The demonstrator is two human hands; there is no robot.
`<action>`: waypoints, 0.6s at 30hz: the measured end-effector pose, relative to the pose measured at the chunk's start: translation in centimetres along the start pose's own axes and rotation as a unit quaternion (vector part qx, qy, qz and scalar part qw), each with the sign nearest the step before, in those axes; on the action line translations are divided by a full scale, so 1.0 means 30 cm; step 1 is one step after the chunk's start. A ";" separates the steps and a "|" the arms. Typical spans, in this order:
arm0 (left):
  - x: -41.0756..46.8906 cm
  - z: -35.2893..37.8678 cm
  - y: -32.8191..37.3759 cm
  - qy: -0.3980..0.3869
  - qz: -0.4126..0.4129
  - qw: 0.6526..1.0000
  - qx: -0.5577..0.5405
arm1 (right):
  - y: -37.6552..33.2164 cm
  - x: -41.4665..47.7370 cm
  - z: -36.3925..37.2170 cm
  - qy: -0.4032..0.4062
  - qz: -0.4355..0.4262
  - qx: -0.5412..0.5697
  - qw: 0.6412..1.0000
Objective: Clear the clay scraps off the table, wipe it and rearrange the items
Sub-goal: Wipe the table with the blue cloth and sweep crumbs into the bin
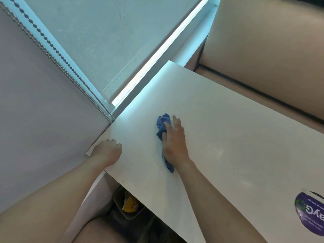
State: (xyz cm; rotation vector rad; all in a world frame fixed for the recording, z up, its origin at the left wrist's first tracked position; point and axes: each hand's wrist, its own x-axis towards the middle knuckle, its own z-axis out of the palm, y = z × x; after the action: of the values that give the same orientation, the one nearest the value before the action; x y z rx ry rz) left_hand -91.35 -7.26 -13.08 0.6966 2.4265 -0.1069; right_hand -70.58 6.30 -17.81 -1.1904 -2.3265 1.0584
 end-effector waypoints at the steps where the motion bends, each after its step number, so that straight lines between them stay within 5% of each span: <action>1: 0.002 0.006 0.004 -0.006 0.004 1.000 0.017 | 0.014 -0.001 0.018 -0.034 0.005 -0.054 0.998; 4: 0.009 0.026 0.006 -0.016 -0.002 0.999 0.043 | 0.049 -0.011 0.065 -0.114 0.019 -0.150 0.982; 10: -0.001 0.025 0.001 -0.045 0.025 0.994 0.101 | 0.020 0.016 0.087 -0.104 -0.033 -0.232 0.967; 18: 0.005 0.024 0.006 -0.036 0.046 0.989 0.135 | 0.027 0.073 0.090 -0.117 -0.093 -0.198 0.969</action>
State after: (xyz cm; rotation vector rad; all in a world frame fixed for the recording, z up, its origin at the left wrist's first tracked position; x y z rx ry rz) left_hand -90.99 -7.21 -13.74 0.9055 2.3302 -0.4215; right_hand -72.99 7.07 -20.34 -0.9859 -2.8681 0.7237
